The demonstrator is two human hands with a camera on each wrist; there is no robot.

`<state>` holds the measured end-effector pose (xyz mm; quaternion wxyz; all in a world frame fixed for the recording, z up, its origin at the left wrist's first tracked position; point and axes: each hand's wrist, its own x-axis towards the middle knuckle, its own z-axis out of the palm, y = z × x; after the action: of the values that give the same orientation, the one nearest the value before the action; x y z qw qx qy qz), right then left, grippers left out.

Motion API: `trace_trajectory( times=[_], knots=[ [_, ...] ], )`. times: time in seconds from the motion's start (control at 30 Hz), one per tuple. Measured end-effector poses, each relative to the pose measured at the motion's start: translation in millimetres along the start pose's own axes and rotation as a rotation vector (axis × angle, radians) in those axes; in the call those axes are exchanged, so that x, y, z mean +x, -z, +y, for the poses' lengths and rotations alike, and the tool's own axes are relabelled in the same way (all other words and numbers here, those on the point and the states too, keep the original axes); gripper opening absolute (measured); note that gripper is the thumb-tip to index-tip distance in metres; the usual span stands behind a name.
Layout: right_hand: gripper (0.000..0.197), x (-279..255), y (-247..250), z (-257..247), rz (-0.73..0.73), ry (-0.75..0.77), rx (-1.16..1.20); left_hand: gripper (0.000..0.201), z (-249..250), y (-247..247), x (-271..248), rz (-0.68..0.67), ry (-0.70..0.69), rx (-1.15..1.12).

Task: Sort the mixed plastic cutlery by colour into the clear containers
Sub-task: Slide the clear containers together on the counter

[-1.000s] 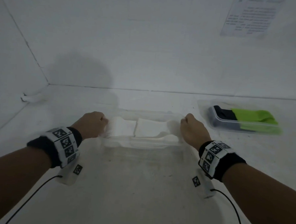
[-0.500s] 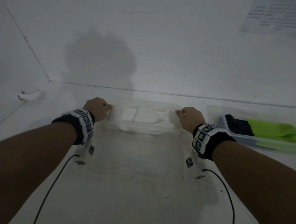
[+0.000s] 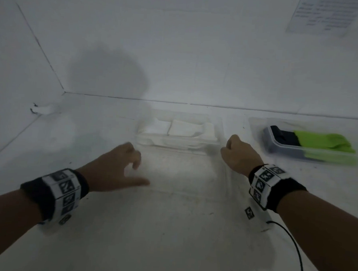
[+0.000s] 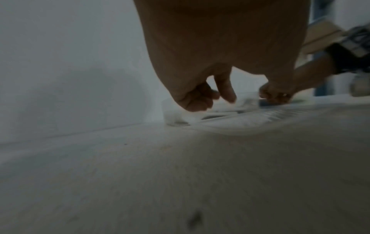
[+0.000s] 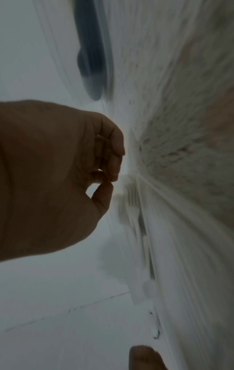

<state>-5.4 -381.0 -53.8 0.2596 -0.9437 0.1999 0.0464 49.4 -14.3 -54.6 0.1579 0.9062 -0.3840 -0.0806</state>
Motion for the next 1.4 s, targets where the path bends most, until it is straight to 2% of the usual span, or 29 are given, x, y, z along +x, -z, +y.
trace_trajectory(
  times=[0.03, 0.07, 0.13, 0.2, 0.3, 0.4, 0.47, 0.57, 0.6, 0.7, 0.73, 0.8, 0.9, 1.17, 1.3, 1.4],
  knots=[
    [0.017, -7, -3, 2, -0.014, -0.006, 0.001, 0.051, 0, -5, -8, -0.086, -0.055, 0.058],
    [0.018, -13, -6, 2, -0.027, -0.014, -0.002, 0.047, -2, -11, -12, -0.099, -0.131, 0.111],
    [0.018, -21, -10, 0, -0.095, -0.013, -0.059, 0.035, -9, -19, -15, -0.024, -0.289, 0.145],
    [0.024, -26, -15, -1, -0.16, 0.023, -0.143, 0.029, -13, -20, -15, -0.027, -0.316, 0.091],
    [0.032, -34, -15, -7, -0.191, 0.068, -0.183, 0.03, -10, -21, -16, -0.025, -0.34, 0.123],
    [0.043, -46, -7, -9, -0.192, 0.172, -0.086, 0.033, 1, -8, -21, 0.034, -0.271, 0.023],
    [0.056, -55, 3, -12, -0.092, 0.265, 0.092, 0.03, 9, 10, -20, 0.13, -0.184, -0.096],
    [0.065, -55, 16, -20, 0.07, 0.302, 0.467, 0.022, 17, 40, -6, 0.317, 0.031, -0.298],
    [0.062, -51, 18, -22, 0.108, 0.319, 0.535, 0.02, 15, 47, 2, 0.376, 0.095, -0.398],
    [0.029, -35, 11, -30, 0.168, 0.333, 0.549, 0.017, 7, 61, 31, 0.508, 0.253, -0.781],
    [0.031, -29, 8, -34, 0.188, 0.324, 0.582, 0.015, 3, 64, 40, 0.525, 0.289, -0.871],
    [0.034, -18, 5, -42, 0.266, 0.268, 0.673, 0.025, -6, 67, 54, 0.483, 0.332, -0.939],
    [0.028, 3, 8, -48, 0.382, 0.189, 0.7, 0.038, -17, 68, 72, 0.41, 0.337, -0.846],
    [0.025, 70, 16, -49, 0.401, 0.07, 0.552, 0.03, -34, 57, 143, 0.538, 0.408, -0.684],
    [0.027, 93, 11, -46, 0.344, 0.019, 0.459, 0.043, -45, 48, 167, 0.417, 0.497, -0.409],
    [0.037, 100, 0, -43, 0.208, 0.016, 0.384, 0.061, -46, 41, 168, 0.305, 0.493, -0.337]
  ],
)
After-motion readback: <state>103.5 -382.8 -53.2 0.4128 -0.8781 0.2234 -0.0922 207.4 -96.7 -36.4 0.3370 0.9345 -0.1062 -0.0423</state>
